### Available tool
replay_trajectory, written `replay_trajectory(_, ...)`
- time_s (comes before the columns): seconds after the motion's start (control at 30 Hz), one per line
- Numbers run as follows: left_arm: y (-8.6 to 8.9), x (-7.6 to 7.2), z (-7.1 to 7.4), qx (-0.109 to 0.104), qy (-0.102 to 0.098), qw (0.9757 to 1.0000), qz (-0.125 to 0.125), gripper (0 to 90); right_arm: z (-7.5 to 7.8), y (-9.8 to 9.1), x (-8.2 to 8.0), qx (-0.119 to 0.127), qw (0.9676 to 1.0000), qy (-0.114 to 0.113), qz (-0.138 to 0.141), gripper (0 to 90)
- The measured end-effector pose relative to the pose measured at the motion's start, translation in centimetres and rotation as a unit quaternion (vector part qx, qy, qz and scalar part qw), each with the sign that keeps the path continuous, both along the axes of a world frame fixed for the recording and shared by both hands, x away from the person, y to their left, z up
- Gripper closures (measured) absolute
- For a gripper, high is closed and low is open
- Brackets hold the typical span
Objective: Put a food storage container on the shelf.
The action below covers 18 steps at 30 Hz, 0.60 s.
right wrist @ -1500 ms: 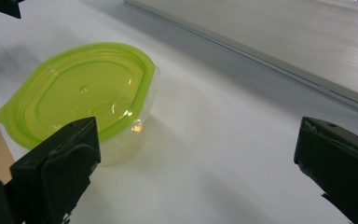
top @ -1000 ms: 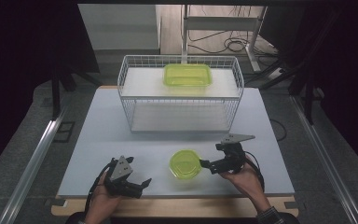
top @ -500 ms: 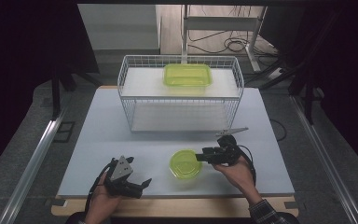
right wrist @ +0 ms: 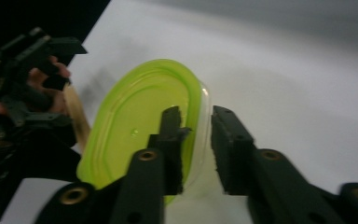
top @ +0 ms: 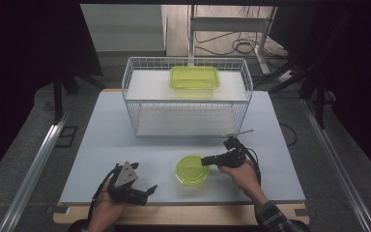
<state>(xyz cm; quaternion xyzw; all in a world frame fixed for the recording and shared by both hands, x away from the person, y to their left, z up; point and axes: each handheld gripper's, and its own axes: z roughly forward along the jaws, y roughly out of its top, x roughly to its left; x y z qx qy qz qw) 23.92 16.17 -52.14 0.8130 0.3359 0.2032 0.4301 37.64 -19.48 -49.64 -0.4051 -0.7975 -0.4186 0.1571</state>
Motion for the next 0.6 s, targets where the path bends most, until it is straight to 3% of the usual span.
replay_trajectory(0.2, 0.0, 0.0, 0.0, 0.0, -0.001, 1.0, 0.0, 1.6, 0.3, 0.2, -0.2, 0.026, 0.9994, 0.02, 0.014, 81.4)
replay_trajectory(0.4, 0.0, 0.0, 0.0, -0.001, -0.001, 1.0, 0.0, 1.5, 0.8, 0.1, -0.3, 0.023, 0.9997, 0.008, 0.006, 81.6)
replay_trajectory(0.6, 0.0, 0.0, 0.0, 0.0, -0.002, 1.0, 0.0, 1.5, 1.7, -0.7, -0.2, 0.044, 0.999, 0.004, -0.006, 81.7)
